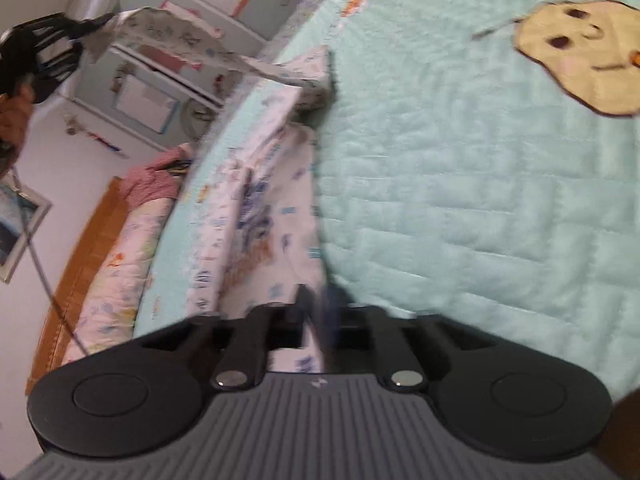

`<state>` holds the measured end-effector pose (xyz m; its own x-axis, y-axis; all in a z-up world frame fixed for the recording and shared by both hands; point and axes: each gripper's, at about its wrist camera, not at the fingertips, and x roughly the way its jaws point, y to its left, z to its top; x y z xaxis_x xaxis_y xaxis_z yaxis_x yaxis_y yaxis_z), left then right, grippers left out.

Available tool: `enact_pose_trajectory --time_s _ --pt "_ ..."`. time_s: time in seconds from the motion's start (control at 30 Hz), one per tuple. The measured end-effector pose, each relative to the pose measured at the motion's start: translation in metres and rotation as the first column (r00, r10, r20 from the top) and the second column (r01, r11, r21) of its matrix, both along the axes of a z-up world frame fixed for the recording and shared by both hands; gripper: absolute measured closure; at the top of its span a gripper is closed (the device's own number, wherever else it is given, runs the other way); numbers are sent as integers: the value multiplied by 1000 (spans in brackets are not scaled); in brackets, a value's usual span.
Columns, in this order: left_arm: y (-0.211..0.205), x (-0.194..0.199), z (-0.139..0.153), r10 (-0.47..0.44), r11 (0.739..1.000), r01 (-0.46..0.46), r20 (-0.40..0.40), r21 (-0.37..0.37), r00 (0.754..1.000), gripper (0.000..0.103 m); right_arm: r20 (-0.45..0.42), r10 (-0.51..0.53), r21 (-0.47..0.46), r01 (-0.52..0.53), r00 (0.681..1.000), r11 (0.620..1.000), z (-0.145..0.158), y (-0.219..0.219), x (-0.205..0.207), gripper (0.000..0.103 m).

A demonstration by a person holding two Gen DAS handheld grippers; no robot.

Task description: Fold clothes

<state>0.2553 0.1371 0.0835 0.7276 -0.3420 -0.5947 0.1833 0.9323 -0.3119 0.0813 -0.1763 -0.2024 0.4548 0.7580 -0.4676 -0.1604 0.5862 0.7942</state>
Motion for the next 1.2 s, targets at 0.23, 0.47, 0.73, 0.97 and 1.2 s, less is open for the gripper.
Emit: enact_pose_trajectory --time_s 0.23,0.47,0.73,0.97,1.2 --pt "7 0 -1 -3 1000 3 -15 2 1000 99 -15 7 -1 -7 1000 1000 2 -2 -1 97" --pt "15 0 6 3 1000 -3 10 -10 1000 99 -7 26 -21 -27 1000 999 7 2 -2 99" --pt "30 -3 22 20 1000 -19 49 -19 999 99 21 40 -41 -39 999 998 19 10 -3 100" --pt "57 -11 42 57 998 -53 100 -39 993 99 67 93 -47 -90 993 995 38 27 -6 100" --pt "102 -29 51 129 989 -119 126 -85 984 99 123 201 -57 -195 972 979 62 55 -11 100"
